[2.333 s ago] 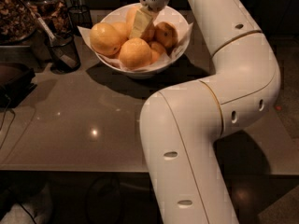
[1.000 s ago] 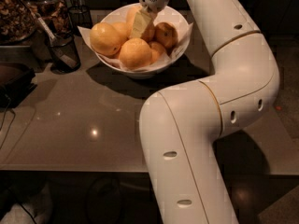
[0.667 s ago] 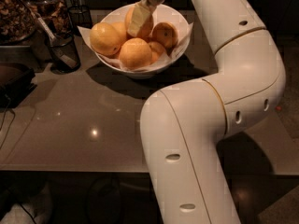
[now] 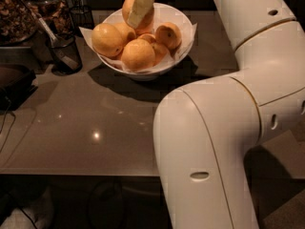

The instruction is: Pick orange from white bowl

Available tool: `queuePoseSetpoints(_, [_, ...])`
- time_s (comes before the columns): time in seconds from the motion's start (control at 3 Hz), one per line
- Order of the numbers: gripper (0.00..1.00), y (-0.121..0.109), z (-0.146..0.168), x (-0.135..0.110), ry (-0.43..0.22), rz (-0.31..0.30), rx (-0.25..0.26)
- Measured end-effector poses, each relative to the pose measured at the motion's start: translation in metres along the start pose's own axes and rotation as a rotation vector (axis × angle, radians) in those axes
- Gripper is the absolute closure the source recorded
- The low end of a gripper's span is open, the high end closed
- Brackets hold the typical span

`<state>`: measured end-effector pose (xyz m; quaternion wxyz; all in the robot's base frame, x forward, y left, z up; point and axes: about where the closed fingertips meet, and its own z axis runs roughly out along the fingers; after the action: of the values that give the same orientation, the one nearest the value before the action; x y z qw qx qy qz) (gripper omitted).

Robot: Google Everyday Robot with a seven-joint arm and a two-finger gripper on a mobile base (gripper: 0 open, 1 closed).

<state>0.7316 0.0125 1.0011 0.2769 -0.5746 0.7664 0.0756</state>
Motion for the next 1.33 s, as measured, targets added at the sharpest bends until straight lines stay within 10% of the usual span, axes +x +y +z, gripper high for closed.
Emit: queuePoseSetpoints(1.33, [1.0,0.029,-0.042,0.009,-0.051,0.071,0.058])
